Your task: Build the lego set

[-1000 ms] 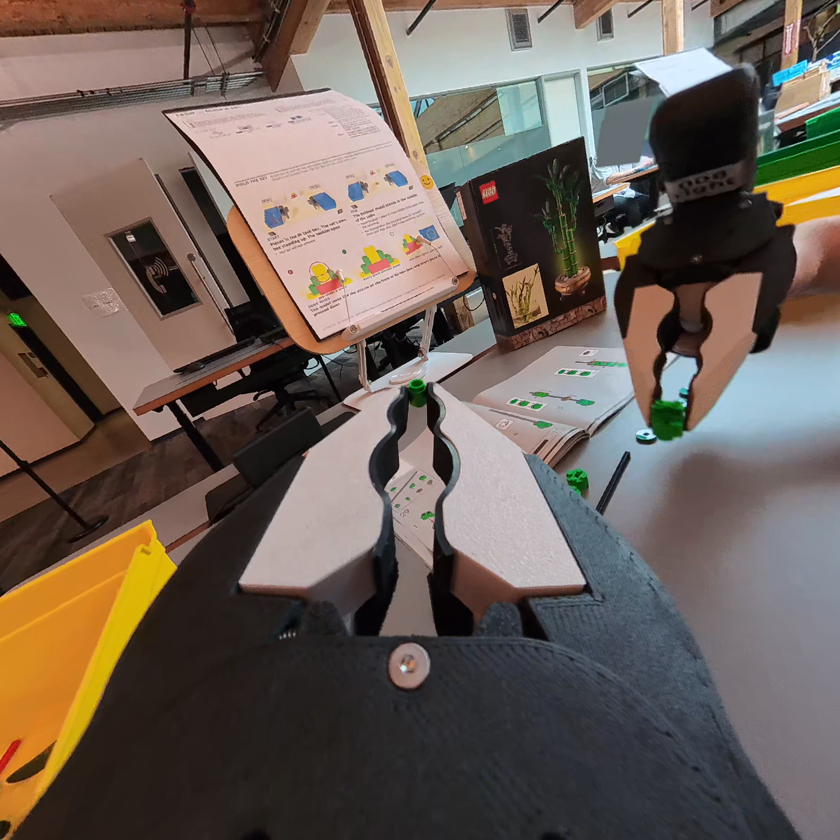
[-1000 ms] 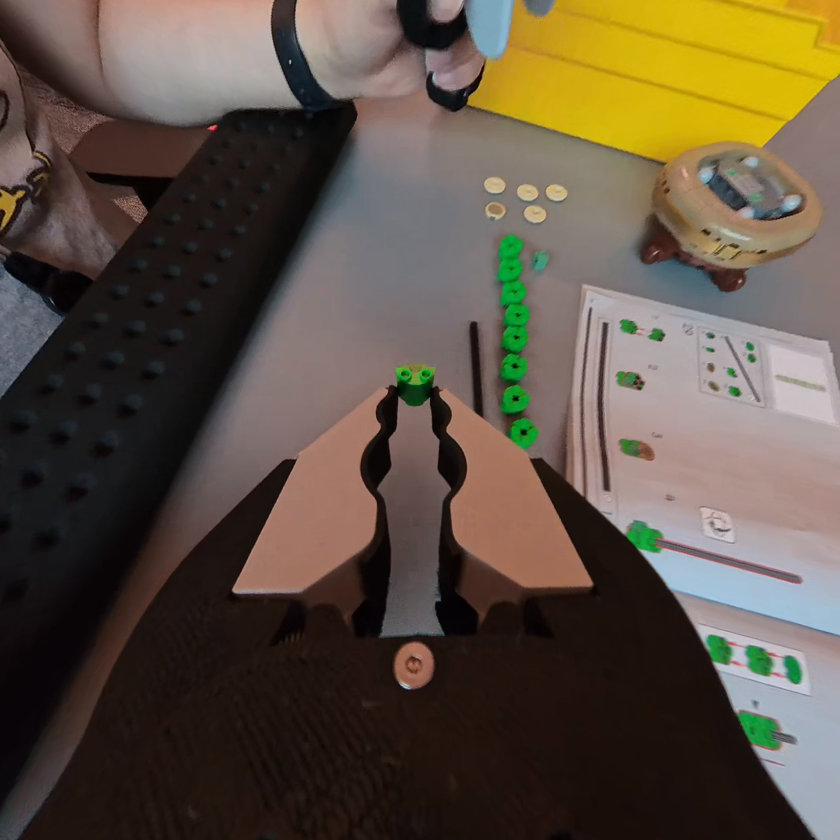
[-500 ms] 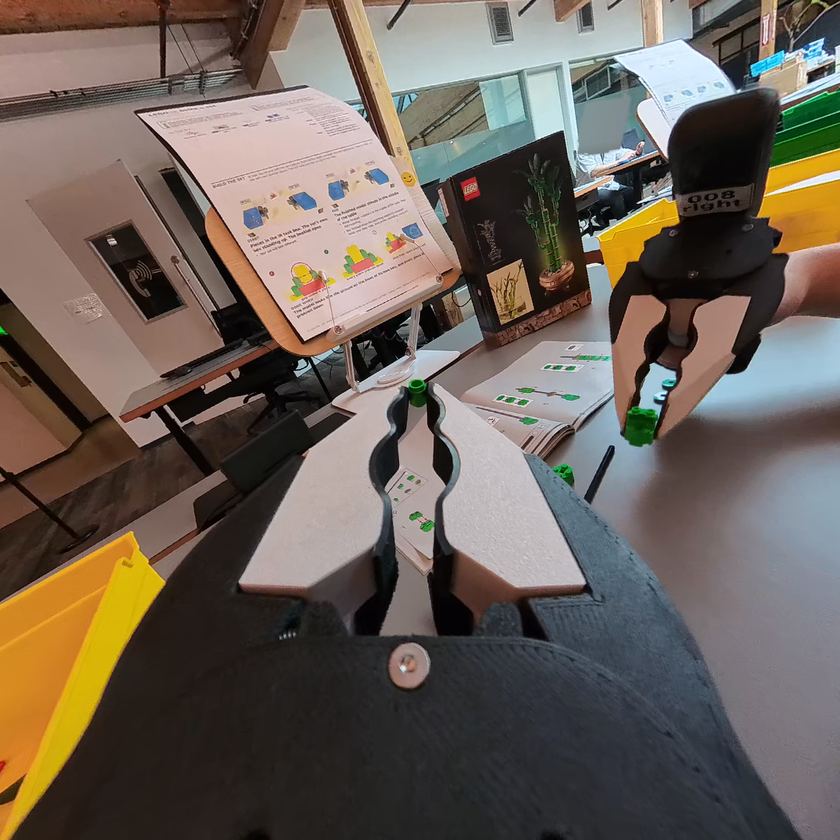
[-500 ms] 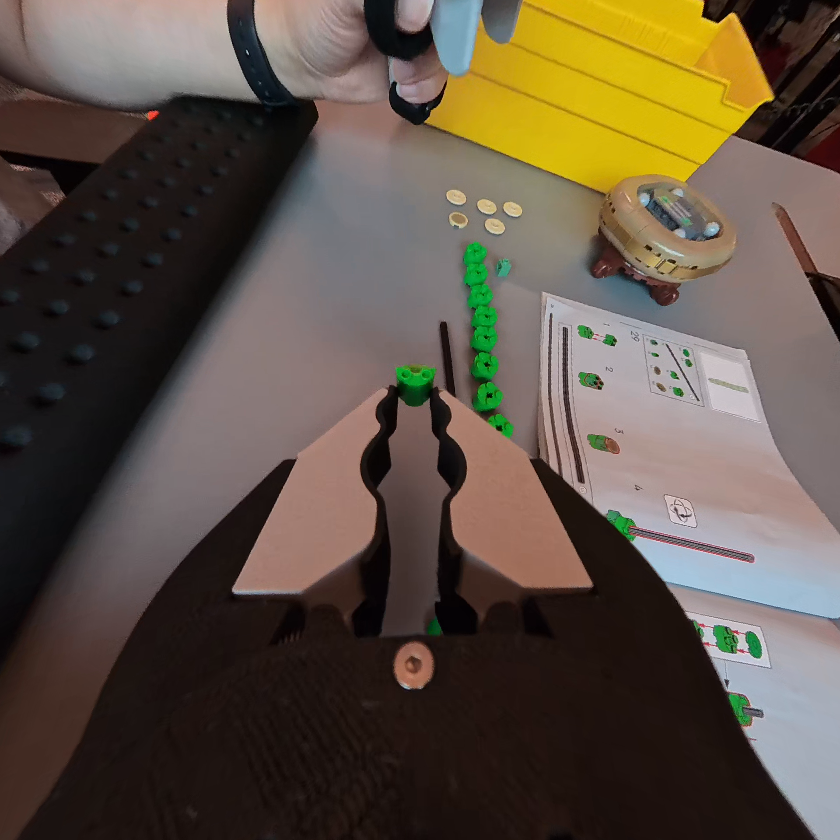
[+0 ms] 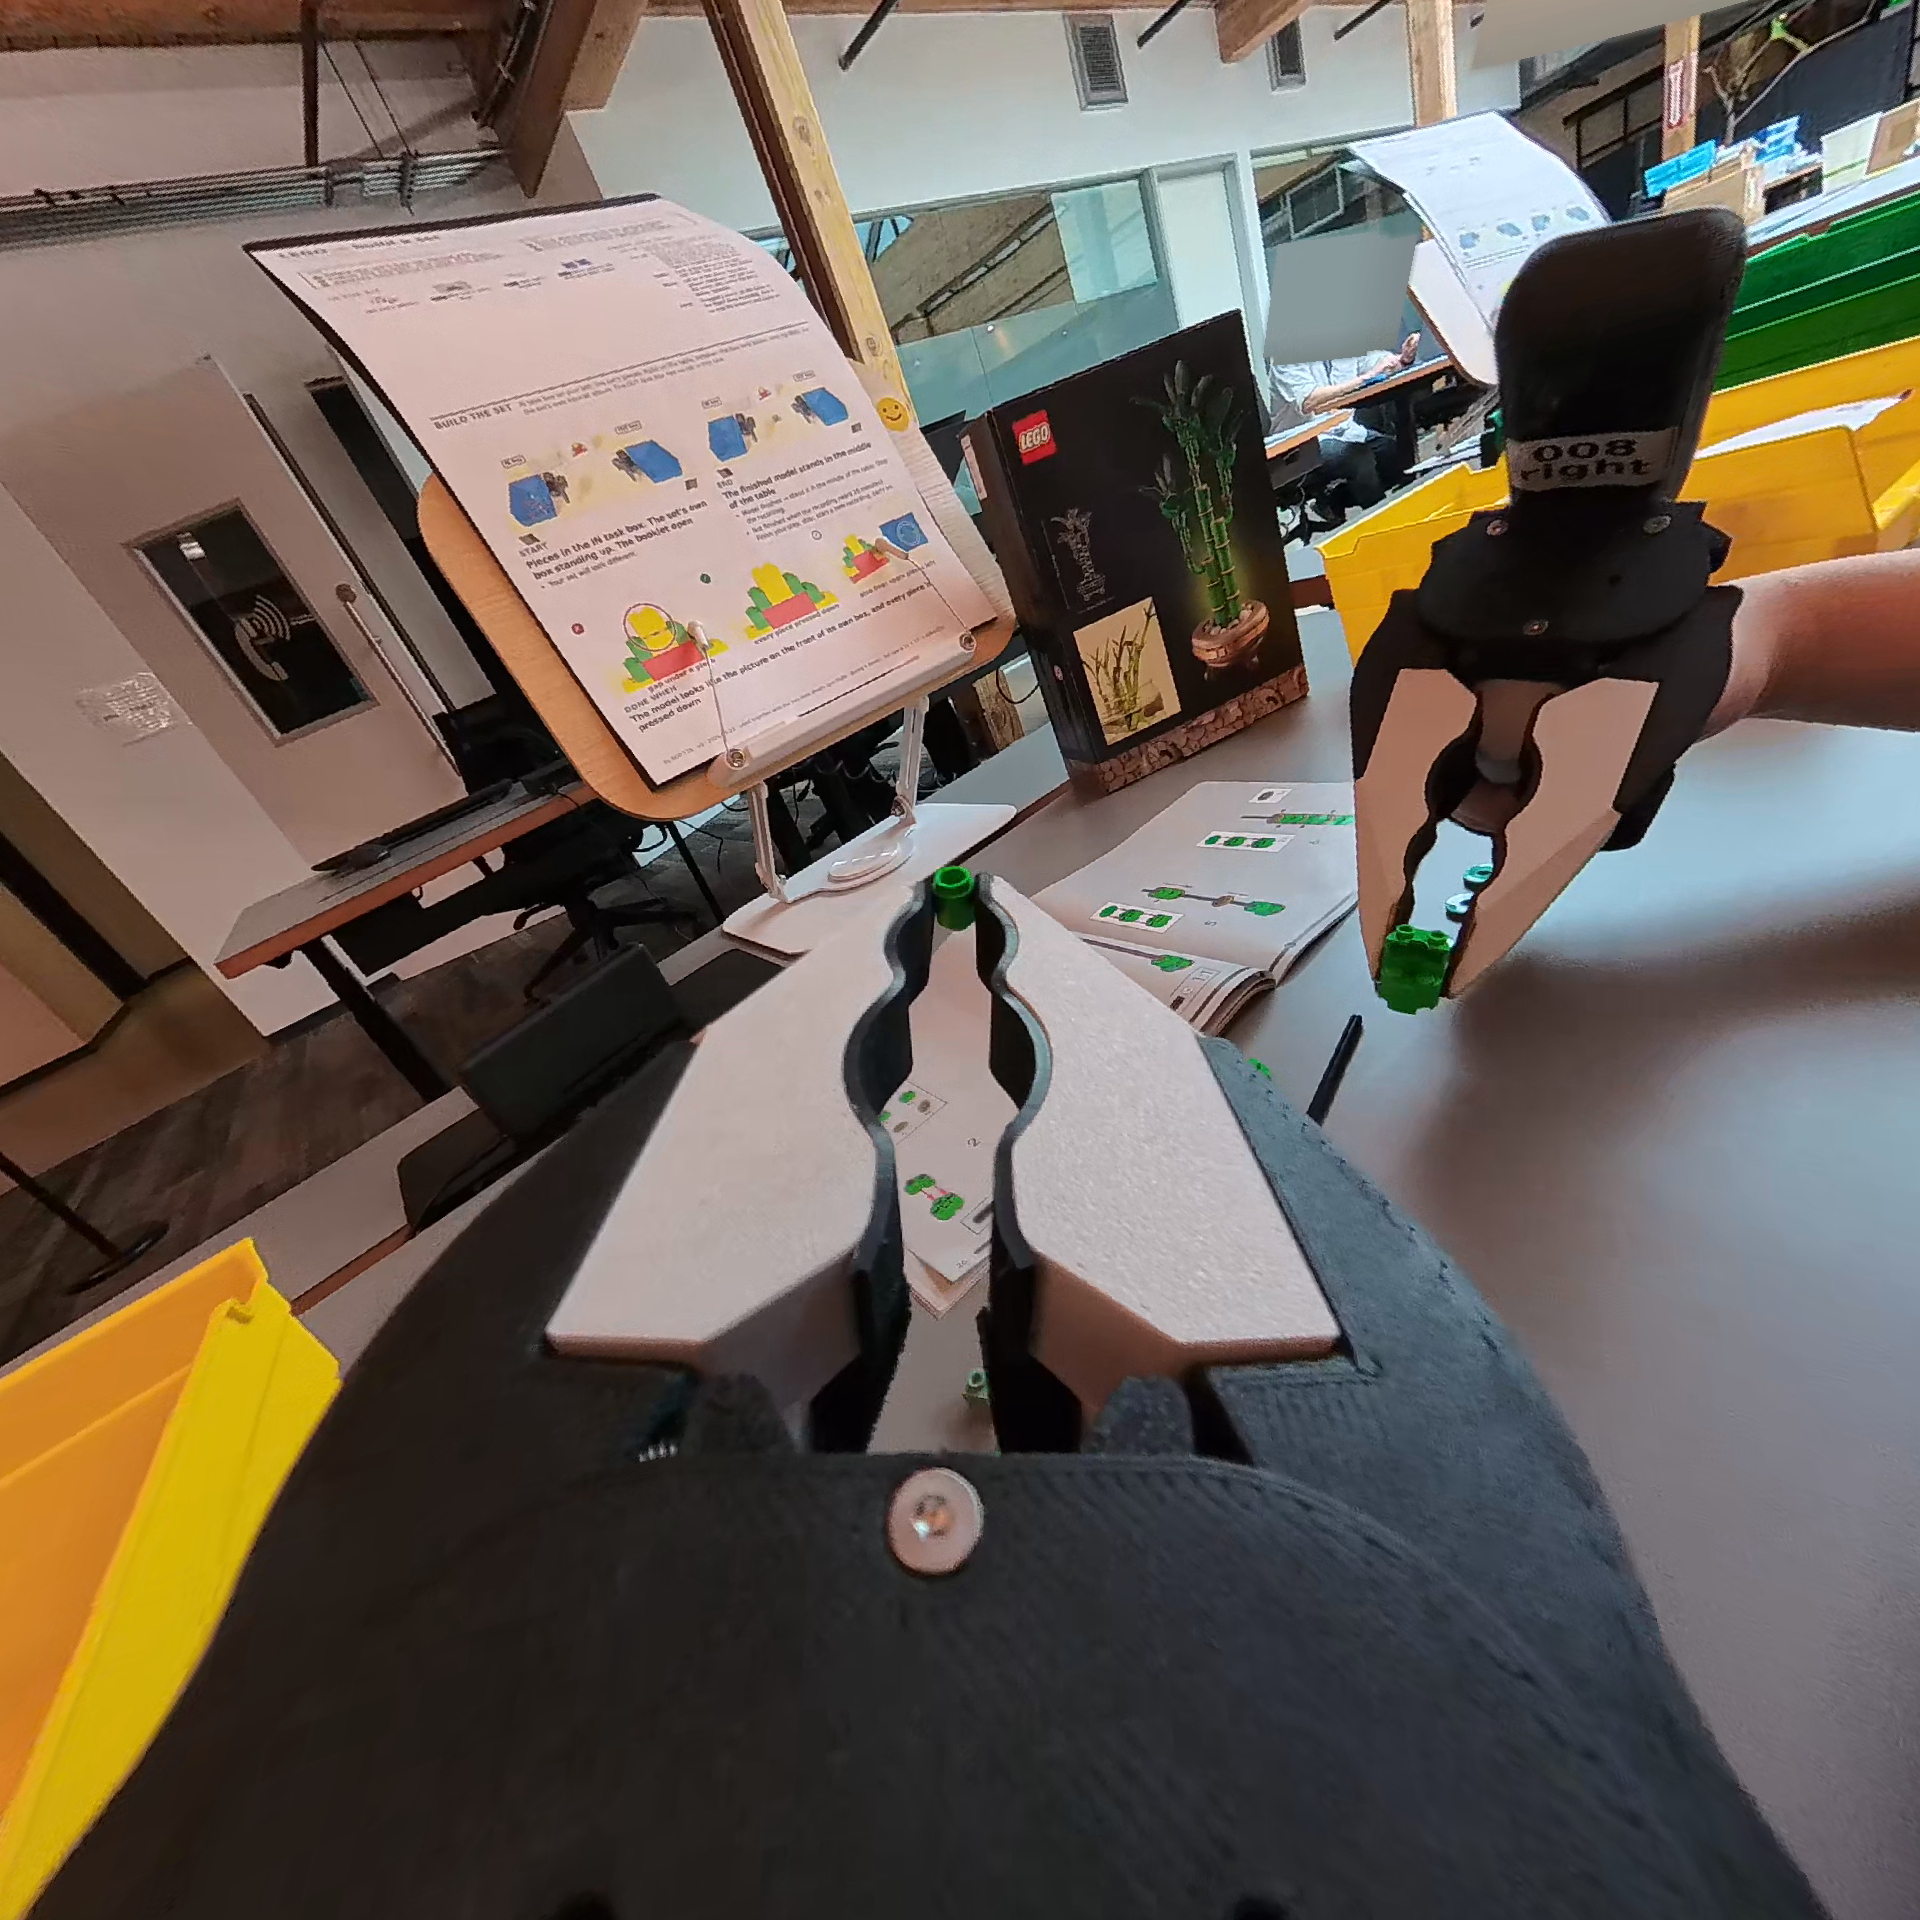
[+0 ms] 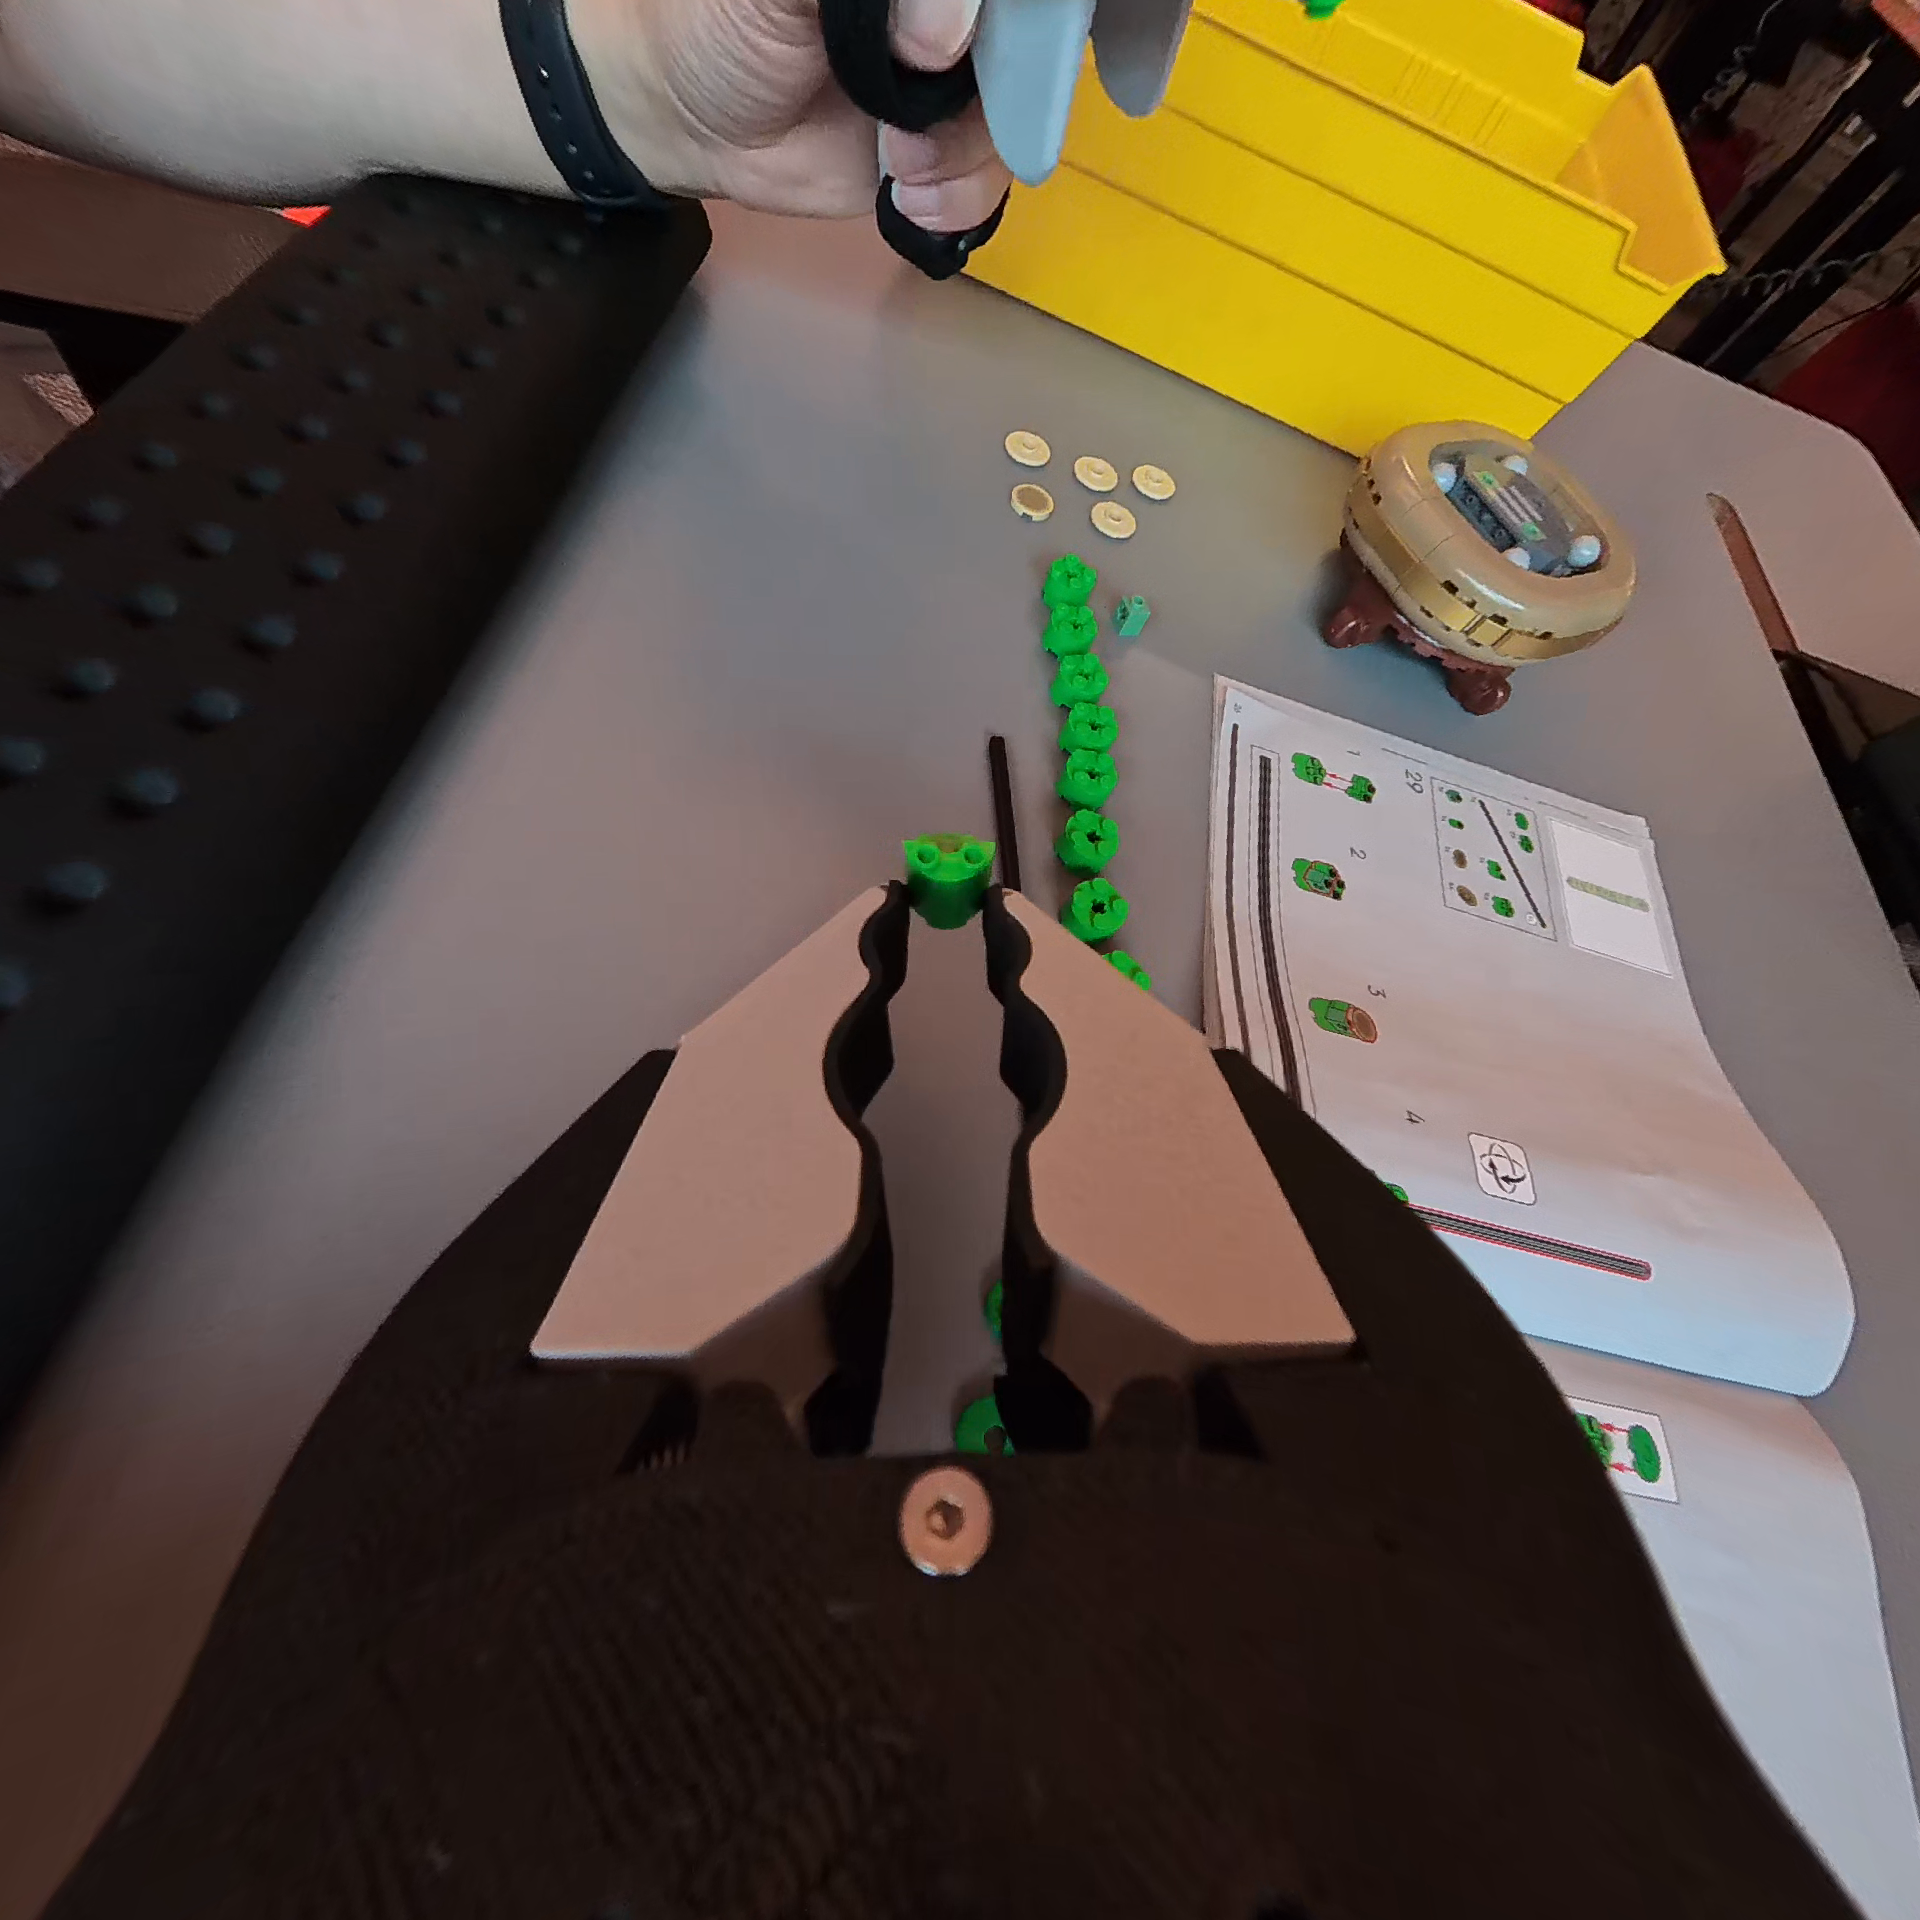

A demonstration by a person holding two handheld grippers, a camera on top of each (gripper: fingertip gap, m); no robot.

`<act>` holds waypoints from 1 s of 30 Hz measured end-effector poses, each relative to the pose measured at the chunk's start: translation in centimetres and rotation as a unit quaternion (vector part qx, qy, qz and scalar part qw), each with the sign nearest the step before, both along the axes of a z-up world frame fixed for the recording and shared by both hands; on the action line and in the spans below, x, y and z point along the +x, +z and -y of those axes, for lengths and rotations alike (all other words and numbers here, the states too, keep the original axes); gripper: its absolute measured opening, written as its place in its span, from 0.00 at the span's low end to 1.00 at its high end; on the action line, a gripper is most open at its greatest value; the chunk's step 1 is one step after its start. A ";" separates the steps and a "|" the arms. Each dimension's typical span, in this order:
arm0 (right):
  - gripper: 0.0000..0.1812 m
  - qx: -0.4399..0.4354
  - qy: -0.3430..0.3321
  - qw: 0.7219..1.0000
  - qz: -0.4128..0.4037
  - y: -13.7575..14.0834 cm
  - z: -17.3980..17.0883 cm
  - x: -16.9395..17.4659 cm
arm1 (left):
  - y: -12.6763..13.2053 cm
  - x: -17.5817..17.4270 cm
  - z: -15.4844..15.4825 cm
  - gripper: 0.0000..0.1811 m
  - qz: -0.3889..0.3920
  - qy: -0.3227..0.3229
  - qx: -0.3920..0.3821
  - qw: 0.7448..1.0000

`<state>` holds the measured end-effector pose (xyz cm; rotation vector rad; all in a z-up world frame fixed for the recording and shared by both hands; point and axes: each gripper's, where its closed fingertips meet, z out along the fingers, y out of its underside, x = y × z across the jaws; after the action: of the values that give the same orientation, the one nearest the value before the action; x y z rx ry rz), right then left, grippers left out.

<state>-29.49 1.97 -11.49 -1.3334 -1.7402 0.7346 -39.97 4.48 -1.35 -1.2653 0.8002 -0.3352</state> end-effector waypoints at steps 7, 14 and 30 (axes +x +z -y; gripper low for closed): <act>0.07 -0.001 0.005 1.000 -0.028 2.0 1.3 -1.4 | -2.6 5.2 3.0 0.03 0.007 -0.169 -0.140 0.976; 0.07 -0.002 0.033 0.999 -0.038 3.2 3.8 -3.0 | -3.2 8.1 5.5 0.03 -0.005 -0.245 -0.155 0.957; 0.07 -0.021 0.060 0.996 -0.055 3.3 4.8 -3.4 | -4.5 8.9 7.4 0.03 -0.035 -0.293 -0.176 0.939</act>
<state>-32.91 -2.78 -8.19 -1.2006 -1.7358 0.8992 -31.03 -2.92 -5.86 -1.3526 1.2151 -0.9524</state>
